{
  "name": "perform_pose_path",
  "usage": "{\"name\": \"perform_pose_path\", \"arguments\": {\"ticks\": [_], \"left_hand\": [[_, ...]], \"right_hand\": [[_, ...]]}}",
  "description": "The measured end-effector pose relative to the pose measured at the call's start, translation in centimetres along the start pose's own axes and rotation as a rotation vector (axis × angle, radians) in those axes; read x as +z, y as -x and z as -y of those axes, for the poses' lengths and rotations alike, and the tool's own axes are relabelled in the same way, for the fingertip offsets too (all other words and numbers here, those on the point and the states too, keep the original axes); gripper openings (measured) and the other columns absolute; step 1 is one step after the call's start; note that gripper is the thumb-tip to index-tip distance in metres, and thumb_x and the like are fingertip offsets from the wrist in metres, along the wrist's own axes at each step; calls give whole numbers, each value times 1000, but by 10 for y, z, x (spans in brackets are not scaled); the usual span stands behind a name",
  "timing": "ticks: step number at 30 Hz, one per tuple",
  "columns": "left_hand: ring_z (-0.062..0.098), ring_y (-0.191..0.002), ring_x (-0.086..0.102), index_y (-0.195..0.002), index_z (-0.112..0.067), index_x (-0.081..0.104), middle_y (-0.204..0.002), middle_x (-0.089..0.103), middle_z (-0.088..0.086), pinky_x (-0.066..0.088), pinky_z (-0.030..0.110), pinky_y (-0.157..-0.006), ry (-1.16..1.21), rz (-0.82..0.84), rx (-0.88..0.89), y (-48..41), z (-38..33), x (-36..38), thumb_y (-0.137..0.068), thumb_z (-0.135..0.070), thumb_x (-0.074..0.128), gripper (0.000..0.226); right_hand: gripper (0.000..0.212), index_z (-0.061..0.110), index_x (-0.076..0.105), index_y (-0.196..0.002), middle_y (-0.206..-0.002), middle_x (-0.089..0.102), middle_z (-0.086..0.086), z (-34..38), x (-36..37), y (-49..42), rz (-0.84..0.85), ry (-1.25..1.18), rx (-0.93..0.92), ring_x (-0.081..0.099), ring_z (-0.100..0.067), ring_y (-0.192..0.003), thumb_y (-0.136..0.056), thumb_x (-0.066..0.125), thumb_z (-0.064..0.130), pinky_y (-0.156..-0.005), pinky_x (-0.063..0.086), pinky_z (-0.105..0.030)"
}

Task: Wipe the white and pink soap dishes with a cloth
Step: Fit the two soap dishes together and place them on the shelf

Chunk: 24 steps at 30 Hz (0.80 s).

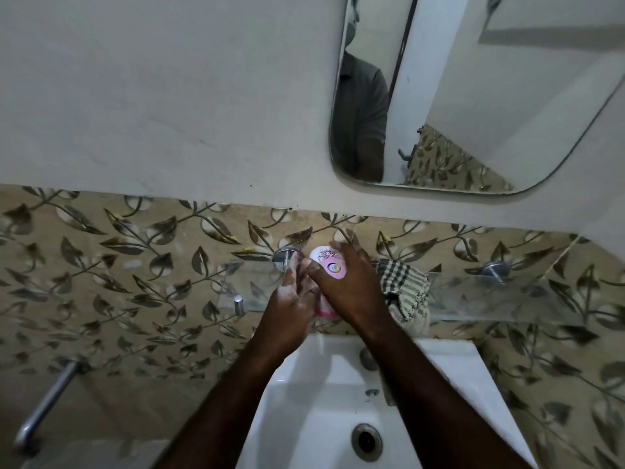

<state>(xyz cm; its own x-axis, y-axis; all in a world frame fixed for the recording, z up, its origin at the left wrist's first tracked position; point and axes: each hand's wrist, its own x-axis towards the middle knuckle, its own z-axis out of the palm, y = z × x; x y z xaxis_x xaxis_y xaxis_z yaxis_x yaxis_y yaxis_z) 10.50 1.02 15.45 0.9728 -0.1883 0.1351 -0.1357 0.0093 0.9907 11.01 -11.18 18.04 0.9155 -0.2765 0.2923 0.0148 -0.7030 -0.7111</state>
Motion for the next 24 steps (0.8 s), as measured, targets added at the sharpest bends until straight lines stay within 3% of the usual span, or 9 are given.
{"name": "perform_pose_path", "arguments": {"ticks": [2, 5, 8, 11, 13, 15, 18, 22, 24], "left_hand": [[1, -119, 56, -152, -17, 27, -135, 57, -3, 45, 23, -97, 170, -65, -36, 2, -2, -2, -90, -11, 59, 70], [16, -122, 57, -143, -10, 40, -136, 56, 13, 47, 28, -102, 263, -233, 40, 10, -7, 0, -93, 2, 56, 53], [14, -111, 62, -129, -12, 52, -123, 63, 15, 50, 22, -95, 314, -351, 194, 26, -14, 11, -88, -3, 60, 43], [18, -105, 66, -118, -27, 62, -112, 69, 5, 52, 22, -87, 300, -292, 290, 43, -18, 32, -84, -12, 60, 37], [19, -103, 68, -111, -34, 67, -108, 72, 0, 53, 23, -85, 256, -253, 331, 51, -16, 46, -85, -20, 63, 30], [16, -100, 69, -106, -35, 68, -104, 73, -5, 52, 20, -84, 168, -225, 331, 60, -11, 61, -85, -26, 64, 23], [6, -91, 69, -100, -27, 67, -95, 73, -10, 51, 18, -80, 67, -173, 146, 75, 9, 89, -85, -20, 65, 17], [16, -87, 69, -103, -18, 64, -91, 74, -2, 55, 31, -77, 364, -63, -336, 74, 14, 117, -94, -5, 57, 18], [18, -84, 66, -106, -8, 63, -92, 71, 6, 53, 33, -76, 539, -98, -385, 67, 7, 119, -95, 0, 46, 22]], "right_hand": [[67, 25, 54, -133, -141, 50, -5, 3, -16, 4, -31, -85, -29, 48, -19, -129, -76, 68, 59, -107, 39, -31], [59, 21, 62, -122, -128, 60, -2, -6, -48, 14, -233, -91, -133, 52, -8, -119, -75, 66, 57, -99, 36, -12], [54, 10, 61, -123, -124, 62, -8, -30, -68, 25, -149, 80, -98, 56, -20, -116, -81, 72, 40, -100, 41, -26], [40, 5, 67, -116, -118, 67, -12, -54, -72, 37, 37, 176, -94, 60, -28, -112, -82, 76, 25, -97, 46, -36], [23, 5, 73, -105, -112, 71, -12, -65, -74, 39, 4, 142, -176, 63, -27, -111, -84, 75, 14, -97, 46, -33], [11, 9, 75, -97, -100, 74, -2, -72, -81, 38, -59, 17, -201, 67, -14, -100, -87, 70, 10, -89, 49, -26], [13, 16, 75, -99, -97, 72, 10, -79, -97, 38, -80, -66, -215, 63, 9, -94, -90, 67, 13, -83, 46, -9], [34, 12, 69, -117, -131, 63, -3, -90, -103, 43, 228, 136, -363, 52, -15, -128, -85, 73, 23, -111, 35, -31], [55, 13, 58, -133, -146, 49, -2, -99, -104, 48, 306, 206, -421, 34, -16, -142, -84, 73, 31, -119, 19, -32]]}}
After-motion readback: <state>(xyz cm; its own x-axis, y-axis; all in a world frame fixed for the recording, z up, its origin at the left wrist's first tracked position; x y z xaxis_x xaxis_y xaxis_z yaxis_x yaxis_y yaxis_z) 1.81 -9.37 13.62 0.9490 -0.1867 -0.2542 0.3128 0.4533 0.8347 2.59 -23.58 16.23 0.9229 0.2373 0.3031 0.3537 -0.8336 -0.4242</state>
